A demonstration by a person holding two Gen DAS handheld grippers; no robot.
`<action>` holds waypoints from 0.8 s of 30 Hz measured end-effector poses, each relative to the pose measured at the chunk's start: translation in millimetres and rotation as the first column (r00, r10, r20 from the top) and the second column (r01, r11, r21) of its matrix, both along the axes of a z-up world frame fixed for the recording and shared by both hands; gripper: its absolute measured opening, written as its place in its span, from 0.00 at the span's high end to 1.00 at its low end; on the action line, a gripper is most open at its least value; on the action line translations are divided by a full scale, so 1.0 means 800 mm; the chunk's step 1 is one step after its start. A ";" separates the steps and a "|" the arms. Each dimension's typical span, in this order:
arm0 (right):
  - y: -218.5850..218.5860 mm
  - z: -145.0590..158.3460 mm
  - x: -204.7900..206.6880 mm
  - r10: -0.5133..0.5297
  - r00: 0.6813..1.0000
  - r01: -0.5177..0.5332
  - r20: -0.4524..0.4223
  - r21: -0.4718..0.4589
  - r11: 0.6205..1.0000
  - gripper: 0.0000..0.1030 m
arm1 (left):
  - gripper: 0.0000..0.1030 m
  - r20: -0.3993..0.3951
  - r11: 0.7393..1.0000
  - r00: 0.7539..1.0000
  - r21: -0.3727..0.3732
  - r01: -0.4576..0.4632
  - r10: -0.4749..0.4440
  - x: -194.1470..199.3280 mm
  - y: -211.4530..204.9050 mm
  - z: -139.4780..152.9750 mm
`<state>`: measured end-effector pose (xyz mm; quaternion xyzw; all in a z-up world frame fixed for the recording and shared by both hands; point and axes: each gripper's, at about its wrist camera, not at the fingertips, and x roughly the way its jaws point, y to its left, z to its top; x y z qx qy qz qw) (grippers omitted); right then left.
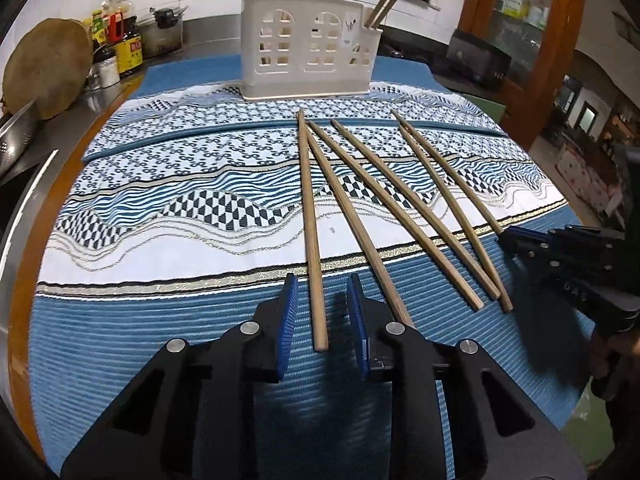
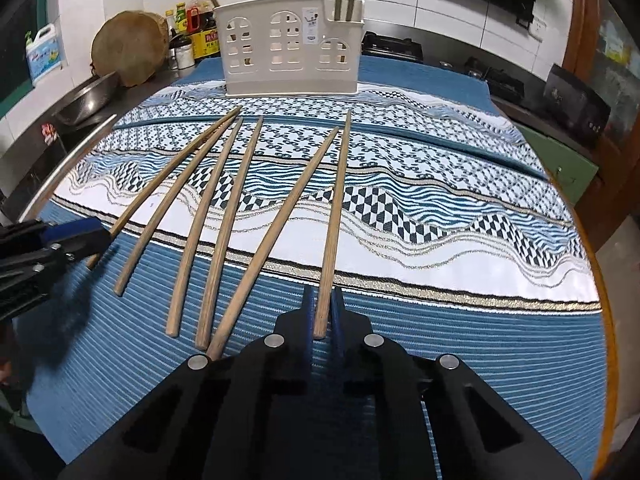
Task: Organize utensils
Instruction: 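Grasp a chopstick with the left tool while the right tool grasps another, then lift both held chopsticks upright over the white utensil holder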
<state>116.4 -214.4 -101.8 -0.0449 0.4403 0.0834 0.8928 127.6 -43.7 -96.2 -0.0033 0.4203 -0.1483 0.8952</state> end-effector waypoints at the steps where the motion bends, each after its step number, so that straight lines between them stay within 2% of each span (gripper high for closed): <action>1: 0.000 0.000 0.000 0.000 1.000 0.000 0.001 0.002 1.000 0.92 | 0.78 -0.006 1.000 1.000 0.005 0.001 -0.001 0.002 -0.001 -0.003; 7: 0.001 -0.002 0.000 -0.002 1.000 0.002 0.012 0.003 1.000 0.91 | 0.84 -0.015 1.000 1.000 -0.002 -0.008 0.008 0.011 0.000 -0.006; 11: 0.001 -0.002 0.000 0.001 1.000 -0.001 0.022 0.000 1.000 0.92 | 0.85 -0.007 0.999 1.000 0.040 -0.005 0.005 0.011 -0.007 -0.006; 13: 0.000 -0.001 -0.001 0.000 1.000 0.000 0.021 0.007 1.000 0.92 | 0.90 -0.004 0.998 1.000 0.063 0.000 0.001 0.011 -0.012 -0.004; 16: -0.005 0.002 -0.003 -0.008 1.000 0.008 0.025 0.019 1.000 0.93 | 0.93 -0.001 0.998 1.000 0.054 0.007 -0.007 0.010 -0.013 0.002; 21: -0.018 0.031 -0.012 -0.020 0.997 0.017 0.074 0.040 0.999 0.94 | 0.94 0.064 1.000 0.998 0.027 -0.007 0.005 0.003 -0.003 0.032; 24: -0.023 0.066 -0.019 -0.016 0.990 0.010 0.142 0.041 0.999 0.94 | 0.94 0.109 1.000 0.994 0.019 -0.016 0.014 0.000 0.003 0.051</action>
